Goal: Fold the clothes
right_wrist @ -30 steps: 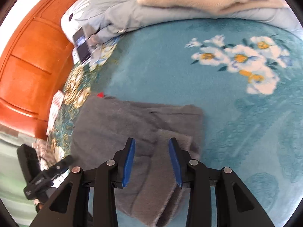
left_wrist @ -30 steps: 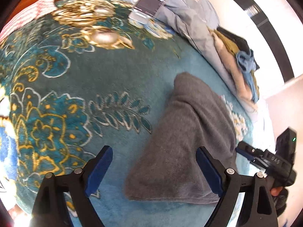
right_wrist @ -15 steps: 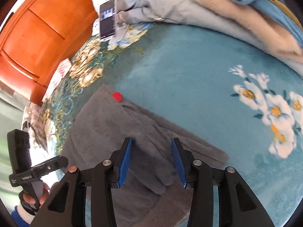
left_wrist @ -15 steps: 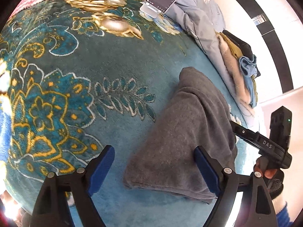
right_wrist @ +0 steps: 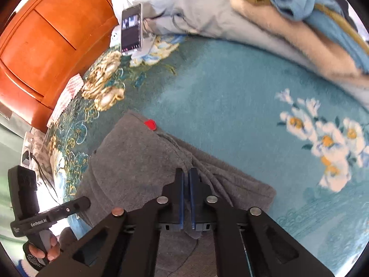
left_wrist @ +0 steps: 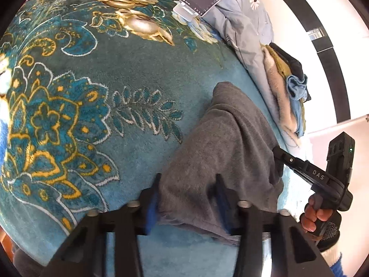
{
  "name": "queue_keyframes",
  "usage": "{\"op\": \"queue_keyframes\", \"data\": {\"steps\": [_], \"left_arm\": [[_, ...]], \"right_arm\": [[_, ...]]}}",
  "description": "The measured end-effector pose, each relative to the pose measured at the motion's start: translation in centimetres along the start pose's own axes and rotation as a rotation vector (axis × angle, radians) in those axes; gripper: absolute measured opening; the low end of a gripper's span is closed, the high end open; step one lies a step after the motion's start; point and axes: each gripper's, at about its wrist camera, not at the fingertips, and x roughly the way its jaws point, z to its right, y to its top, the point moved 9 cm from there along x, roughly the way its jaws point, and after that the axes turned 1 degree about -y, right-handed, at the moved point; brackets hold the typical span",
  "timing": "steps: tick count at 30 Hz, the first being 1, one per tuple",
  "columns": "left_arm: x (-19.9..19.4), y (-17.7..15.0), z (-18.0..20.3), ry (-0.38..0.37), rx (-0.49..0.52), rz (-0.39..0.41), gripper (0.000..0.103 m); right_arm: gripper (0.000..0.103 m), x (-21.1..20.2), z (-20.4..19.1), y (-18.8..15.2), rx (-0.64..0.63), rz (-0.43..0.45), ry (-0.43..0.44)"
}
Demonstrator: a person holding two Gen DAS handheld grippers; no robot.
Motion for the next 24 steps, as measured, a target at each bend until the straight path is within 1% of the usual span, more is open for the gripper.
{"op": "queue_keyframes", "data": {"steps": [1, 3, 8, 12, 13, 15, 16, 17, 18, 20, 22, 23, 24], "left_arm": [[0.0, -0.1, -0.1, 0.0, -0.003, 0.003, 0.035], [-0.1, -0.4, -0.3, -0.001, -0.01, 0.008, 0.034], [0.3, -0.6, -1.2, 0.006, -0.026, 0.007, 0.033], [-1.1, -0.1, -0.5, 0.049, 0.027, 0.031, 0.034], [-1.4, 0.0, -0.3, 0.06, 0.041, 0.038, 0.036], [-2.2, 0.3, 0.1, 0.083, 0.07, 0.051, 0.038], [-2.5, 0.4, 0.3, 0.095, 0.084, 0.057, 0.043], [-2.9, 0.6, 0.5, 0.106, 0.099, 0.064, 0.045], [-3.3, 0.7, 0.7, 0.117, 0.113, 0.07, 0.047], [-4.0, 1.0, 1.2, 0.14, 0.142, 0.083, 0.049], [-4.8, 1.3, 1.6, 0.163, 0.17, 0.096, 0.052], [-5.1, 1.4, 1.8, 0.175, 0.185, 0.102, 0.053], [-4.7, 1.7, 2.3, 0.183, 0.205, 0.097, 0.056]], "right_arm": [[0.003, -0.1, 0.2, 0.2, 0.0, 0.007, -0.011], [0.003, 0.2, 0.9, 0.3, 0.012, 0.002, -0.029], [0.003, 2.7, 2.2, -0.9, 0.032, -0.053, -0.066], [0.003, 3.6, 2.5, -1.3, 0.084, -0.074, -0.051], [0.003, 3.6, 2.5, -1.3, 0.089, -0.076, -0.048], [0.004, 2.8, 2.1, -1.3, 0.076, -0.066, -0.033], [0.004, 2.2, 1.8, -1.4, 0.073, -0.064, -0.019], [0.006, 1.7, 1.7, -1.4, 0.072, -0.061, -0.013], [0.008, 0.9, 1.8, -1.5, 0.07, -0.05, -0.017], [0.009, -0.9, 2.0, -1.8, 0.071, -0.016, -0.042], [0.011, -2.6, 2.5, -2.7, 0.088, 0.013, -0.046], [0.014, -3.2, 2.6, -3.4, 0.101, 0.021, -0.043], [0.016, -3.7, 2.6, -4.1, 0.115, 0.023, -0.039]]}}
